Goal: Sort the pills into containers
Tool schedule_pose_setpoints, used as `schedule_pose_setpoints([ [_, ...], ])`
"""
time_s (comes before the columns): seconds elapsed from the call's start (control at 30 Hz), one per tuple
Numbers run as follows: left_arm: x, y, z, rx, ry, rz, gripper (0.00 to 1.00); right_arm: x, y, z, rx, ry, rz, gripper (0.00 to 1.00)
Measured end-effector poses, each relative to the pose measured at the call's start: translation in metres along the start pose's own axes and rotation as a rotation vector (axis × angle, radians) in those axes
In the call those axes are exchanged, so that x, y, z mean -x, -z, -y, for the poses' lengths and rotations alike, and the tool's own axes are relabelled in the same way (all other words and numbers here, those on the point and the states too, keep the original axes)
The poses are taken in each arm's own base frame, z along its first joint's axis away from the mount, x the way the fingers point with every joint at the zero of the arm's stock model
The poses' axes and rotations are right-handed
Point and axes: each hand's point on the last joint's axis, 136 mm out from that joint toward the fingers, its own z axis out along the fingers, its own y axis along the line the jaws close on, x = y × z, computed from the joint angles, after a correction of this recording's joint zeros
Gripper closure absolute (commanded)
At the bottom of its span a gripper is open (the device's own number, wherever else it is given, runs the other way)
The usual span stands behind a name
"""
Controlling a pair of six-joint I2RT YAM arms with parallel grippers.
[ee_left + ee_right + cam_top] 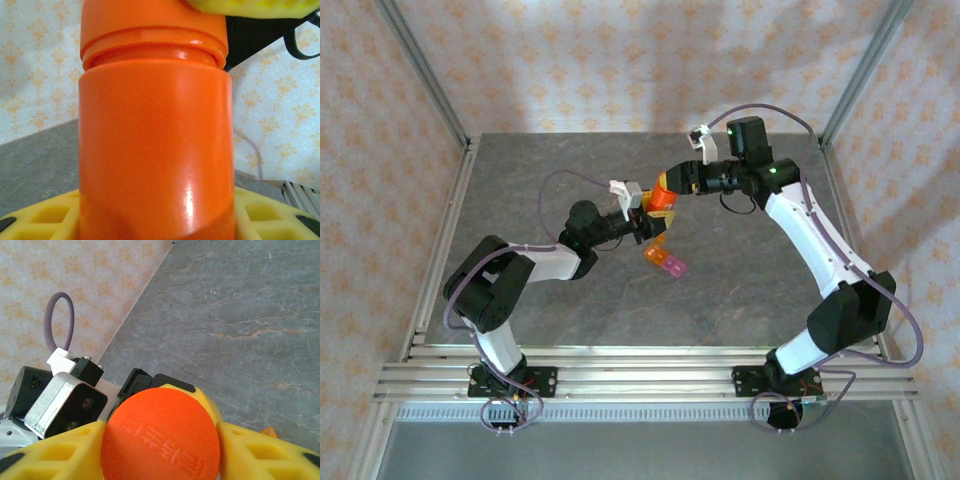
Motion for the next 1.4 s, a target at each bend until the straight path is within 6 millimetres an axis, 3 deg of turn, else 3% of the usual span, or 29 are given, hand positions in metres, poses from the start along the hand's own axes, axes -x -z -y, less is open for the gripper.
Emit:
schedule_pose_setpoints([
  [0.43, -0.001, 0.003, -0.013, 0.067, -0.025, 0.004, 1.0, 0.005, -0.012, 0.005, -0.101, -0.045, 0.047, 0.65],
  [0.7, -0.031, 0.013, -0.028, 0.244, -0.108, -0.069, 1.0, -0.01, -0.036, 0.027, -0.218, -0.205, 0.106, 0.65],
  [0.9, -0.037, 0.014, -0.038, 0.351, -0.17, -0.091, 1.0, -0.011, -0.043, 0.034, -0.307, -0.249, 0.173, 0.63],
  [1.23, -0.037, 0.014, -0.04, 0.387, -0.203, -0.094, 1.0, -0.008, -0.042, 0.034, -0.339, -0.271, 0.192, 0.51],
  [1.4, -0.028, 0.013, -0.038, 0.381, -0.216, -0.059, 1.0, -0.002, -0.04, 0.027, -0.345, -0.269, 0.178, 0.35],
])
